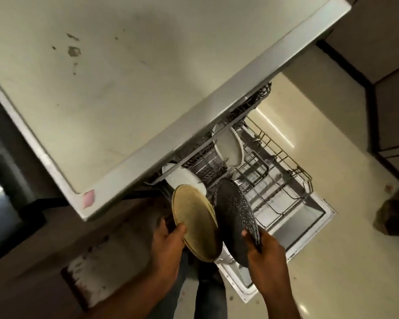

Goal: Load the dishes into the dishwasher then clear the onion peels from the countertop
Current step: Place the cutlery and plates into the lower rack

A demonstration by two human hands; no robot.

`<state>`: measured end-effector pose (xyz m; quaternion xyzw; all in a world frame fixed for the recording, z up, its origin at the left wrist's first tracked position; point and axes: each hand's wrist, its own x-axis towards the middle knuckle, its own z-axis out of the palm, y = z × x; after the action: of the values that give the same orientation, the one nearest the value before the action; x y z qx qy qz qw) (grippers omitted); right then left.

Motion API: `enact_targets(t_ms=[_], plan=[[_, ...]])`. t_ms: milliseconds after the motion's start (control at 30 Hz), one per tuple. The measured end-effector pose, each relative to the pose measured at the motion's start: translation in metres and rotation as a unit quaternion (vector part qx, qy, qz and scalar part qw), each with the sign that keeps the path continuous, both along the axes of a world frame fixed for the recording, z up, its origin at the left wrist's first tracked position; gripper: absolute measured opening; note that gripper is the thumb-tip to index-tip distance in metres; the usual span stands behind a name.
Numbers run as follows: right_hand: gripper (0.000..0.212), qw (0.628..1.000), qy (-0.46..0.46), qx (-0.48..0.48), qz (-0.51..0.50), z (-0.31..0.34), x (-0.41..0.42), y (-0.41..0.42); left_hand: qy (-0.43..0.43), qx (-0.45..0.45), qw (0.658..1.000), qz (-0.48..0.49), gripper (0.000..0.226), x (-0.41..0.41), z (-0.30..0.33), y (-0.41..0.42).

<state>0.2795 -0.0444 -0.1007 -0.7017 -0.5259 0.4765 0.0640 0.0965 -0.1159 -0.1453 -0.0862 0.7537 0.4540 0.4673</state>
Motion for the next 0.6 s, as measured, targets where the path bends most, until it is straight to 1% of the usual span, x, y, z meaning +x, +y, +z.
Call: enact_targets(t_ms=[67,133,200,233,300,367,433,500,600], plan=[[0.012,1.0,0.018,-0.009,-0.01,-0.03,-0.001,0.01,-0.002,-0.007,1.0,0.01,0.046,-0.004,-0.033,0.005],[0.017,0.999,0.032,0.0,-0.006,-0.057,-0.002,0.023,0.01,-0.02,1.0,0.015,0.059,-0.007,-0.061,0.014],[0.024,0.999,0.04,0.009,0.001,-0.086,-0.004,0.036,0.001,-0.03,0.999,0.042,0.079,-0.009,-0.086,0.025],[0.028,0.999,0.047,0.012,0.0,-0.099,-0.006,0.043,0.001,-0.033,0.998,0.046,0.085,-0.01,-0.098,0.03],[0.036,0.997,0.074,0.011,-0.016,-0.119,-0.011,0.059,0.013,-0.043,0.998,0.035,0.089,-0.011,-0.118,0.042],[0.039,0.994,0.1,0.015,-0.032,-0.136,-0.017,0.077,0.038,-0.049,0.998,0.015,0.096,-0.012,-0.138,0.053],[0.042,0.994,0.104,0.02,-0.035,-0.15,-0.026,0.098,0.061,-0.046,0.997,0.005,0.099,-0.014,-0.15,0.069],[0.041,0.993,0.111,0.038,-0.03,-0.164,-0.036,0.118,0.083,-0.048,0.995,-0.035,0.099,-0.014,-0.154,0.086],[0.043,0.989,0.133,0.051,-0.038,-0.181,-0.054,0.141,0.094,-0.039,0.993,-0.064,0.084,-0.019,-0.164,0.105]])
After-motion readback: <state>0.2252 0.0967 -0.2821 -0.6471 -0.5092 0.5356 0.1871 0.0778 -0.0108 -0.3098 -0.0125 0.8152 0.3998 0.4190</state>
